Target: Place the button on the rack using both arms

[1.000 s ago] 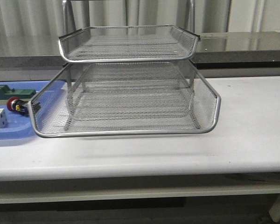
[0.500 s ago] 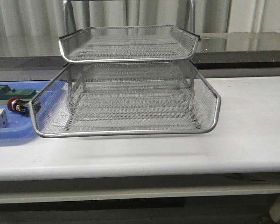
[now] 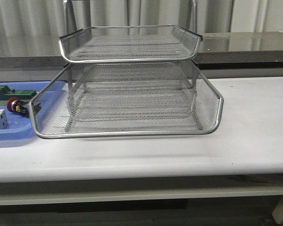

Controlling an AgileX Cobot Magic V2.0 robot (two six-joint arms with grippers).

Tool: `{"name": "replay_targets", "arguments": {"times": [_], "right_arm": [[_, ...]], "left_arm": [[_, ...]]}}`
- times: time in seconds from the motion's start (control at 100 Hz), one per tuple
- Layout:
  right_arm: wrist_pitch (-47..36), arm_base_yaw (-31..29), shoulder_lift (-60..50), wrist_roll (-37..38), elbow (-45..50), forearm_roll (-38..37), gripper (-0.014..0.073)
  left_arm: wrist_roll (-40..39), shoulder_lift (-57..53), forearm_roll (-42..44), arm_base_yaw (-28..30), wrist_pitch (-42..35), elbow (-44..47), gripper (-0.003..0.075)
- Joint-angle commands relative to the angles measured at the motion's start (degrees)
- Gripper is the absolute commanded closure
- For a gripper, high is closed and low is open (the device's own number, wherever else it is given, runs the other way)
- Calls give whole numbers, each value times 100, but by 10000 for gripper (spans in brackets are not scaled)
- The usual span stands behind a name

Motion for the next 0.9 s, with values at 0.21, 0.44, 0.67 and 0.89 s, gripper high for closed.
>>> {"name": "replay_targets", "arguments": {"times": [0.21,0.44,0.67,0.89], "right_arm": [[-276,-14,24,1,-190,-61,664],[-276,-14,24,1,-190,-61,664],[-276,-14,24,1,-190,-61,664],[-276,-14,24,1,-190,-61,664]], "left_arm": [[299,1409,900,-34,-100,-1312,741],[1067,2147,912,-34,91,-1899,694],[1370,2507,1081,-34,-218,-2061,306],[1370,2569,1017,-48,-1036,-2061,154]]}}
